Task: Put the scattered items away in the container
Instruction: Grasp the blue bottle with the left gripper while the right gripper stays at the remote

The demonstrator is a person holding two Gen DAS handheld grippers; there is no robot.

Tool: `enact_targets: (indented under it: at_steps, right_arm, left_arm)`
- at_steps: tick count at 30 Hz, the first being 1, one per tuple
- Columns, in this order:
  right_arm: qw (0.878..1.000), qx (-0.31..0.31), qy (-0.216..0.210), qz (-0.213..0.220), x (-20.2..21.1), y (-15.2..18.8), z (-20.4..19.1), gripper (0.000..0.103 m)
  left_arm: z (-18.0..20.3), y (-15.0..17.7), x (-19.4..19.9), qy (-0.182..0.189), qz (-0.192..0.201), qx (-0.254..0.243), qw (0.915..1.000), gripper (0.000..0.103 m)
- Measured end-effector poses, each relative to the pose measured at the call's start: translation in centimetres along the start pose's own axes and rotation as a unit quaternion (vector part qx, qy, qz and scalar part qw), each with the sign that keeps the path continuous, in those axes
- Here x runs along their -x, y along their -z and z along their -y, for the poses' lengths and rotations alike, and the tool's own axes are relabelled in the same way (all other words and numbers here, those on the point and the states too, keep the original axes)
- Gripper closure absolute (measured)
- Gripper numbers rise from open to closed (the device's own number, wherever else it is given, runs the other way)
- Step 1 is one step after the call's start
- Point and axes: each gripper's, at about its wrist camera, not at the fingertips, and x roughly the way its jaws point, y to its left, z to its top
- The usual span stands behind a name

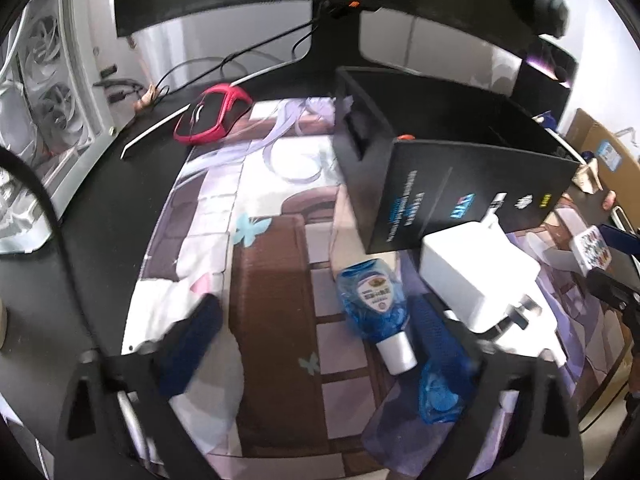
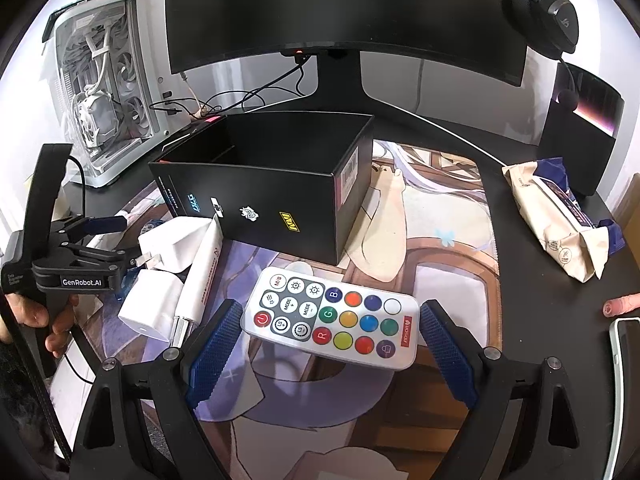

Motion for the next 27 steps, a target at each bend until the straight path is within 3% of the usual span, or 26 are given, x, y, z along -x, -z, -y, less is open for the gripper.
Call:
enact_targets:
  at_steps: [1,3,5,27]
  right_arm:
    - [1.0,-0.001,0.0,0.001,0.0,0.0,0.0,0.013]
    - [1.0,-0.002,0.0,0.002,0.1,0.0,0.1,0.013]
    - [1.0,-0.002,-0.001,0.002,0.1,0.0,0.1,0.013]
    - [1.0,0.007,-0.005,0.01,0.9,-0.4,-0.6,0.012]
  left_arm:
    - [0.2,0.1,0.2,0.008,0.008,-0.009,0.9999,0.032]
    - [0.6,0.3,0.6,0.021,0.017,-0.025,0.9993,0.057]
    - [0.9,0.4,0.8,0.032,0.021,-0.037,0.9986,0.072]
    - [0.8,0.3,2.9,0.045,0.037,-0.048,0.9972,0.073]
